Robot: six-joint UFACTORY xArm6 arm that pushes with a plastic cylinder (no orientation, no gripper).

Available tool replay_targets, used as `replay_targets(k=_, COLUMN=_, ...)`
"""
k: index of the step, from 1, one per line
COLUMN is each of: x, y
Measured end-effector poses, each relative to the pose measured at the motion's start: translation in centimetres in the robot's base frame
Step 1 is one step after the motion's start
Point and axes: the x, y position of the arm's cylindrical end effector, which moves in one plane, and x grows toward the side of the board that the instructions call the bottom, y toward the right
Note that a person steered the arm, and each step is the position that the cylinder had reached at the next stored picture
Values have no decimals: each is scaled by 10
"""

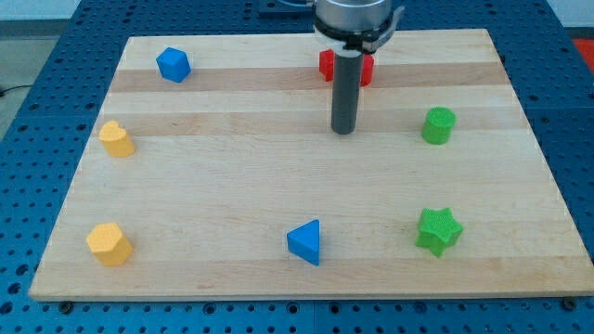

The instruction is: Push the green circle into the red blocks

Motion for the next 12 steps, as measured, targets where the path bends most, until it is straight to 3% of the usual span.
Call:
replay_targets(k=2, x=11, y=-2)
replay_targets(k=3, x=49, y=-6)
replay_targets(k=4, x=74, y=50)
replay_targets(k=8, x=50, y=144)
replay_targets(k=10, x=14, y=142)
replay_targets(k=12, x=-27, y=53)
